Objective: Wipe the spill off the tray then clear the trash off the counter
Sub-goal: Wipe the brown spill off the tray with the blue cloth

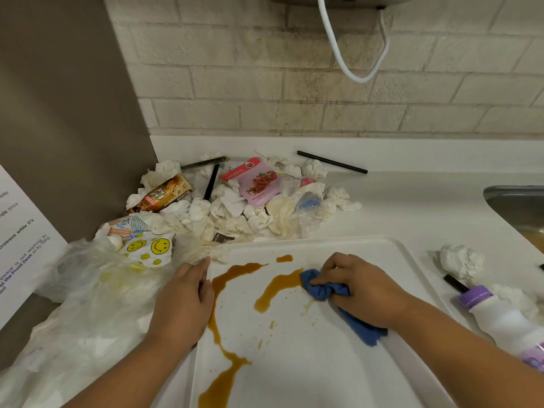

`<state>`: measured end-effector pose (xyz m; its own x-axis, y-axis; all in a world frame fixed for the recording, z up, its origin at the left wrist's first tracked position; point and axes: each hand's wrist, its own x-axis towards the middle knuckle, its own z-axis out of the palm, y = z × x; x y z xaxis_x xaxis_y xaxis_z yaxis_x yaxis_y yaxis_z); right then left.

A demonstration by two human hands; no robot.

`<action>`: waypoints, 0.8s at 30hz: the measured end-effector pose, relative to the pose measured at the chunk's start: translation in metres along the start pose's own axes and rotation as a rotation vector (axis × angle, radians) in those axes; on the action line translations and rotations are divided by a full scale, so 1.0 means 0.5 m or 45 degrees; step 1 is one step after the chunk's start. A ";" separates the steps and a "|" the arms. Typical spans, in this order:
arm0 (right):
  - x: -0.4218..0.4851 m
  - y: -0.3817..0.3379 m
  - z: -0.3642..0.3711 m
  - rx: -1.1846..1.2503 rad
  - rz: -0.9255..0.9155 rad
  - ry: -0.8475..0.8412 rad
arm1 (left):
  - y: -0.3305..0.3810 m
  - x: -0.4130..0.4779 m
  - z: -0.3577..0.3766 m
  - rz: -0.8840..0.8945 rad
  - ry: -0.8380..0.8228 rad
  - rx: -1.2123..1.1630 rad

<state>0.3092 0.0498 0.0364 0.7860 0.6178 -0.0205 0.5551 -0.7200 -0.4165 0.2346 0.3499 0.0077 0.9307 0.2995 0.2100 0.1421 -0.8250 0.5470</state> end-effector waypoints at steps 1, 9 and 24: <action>-0.002 0.002 -0.008 0.048 0.010 0.000 | 0.000 0.000 0.000 -0.002 -0.003 0.003; -0.022 0.000 -0.003 0.025 -0.045 -0.040 | 0.004 -0.001 -0.001 0.005 0.008 0.006; -0.049 -0.042 -0.111 0.424 0.261 0.142 | 0.008 -0.002 -0.006 -0.002 -0.005 0.005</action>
<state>0.2936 0.0322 0.0963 0.9062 0.4206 -0.0428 0.2794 -0.6718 -0.6860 0.2331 0.3476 0.0119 0.9318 0.2989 0.2060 0.1447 -0.8263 0.5443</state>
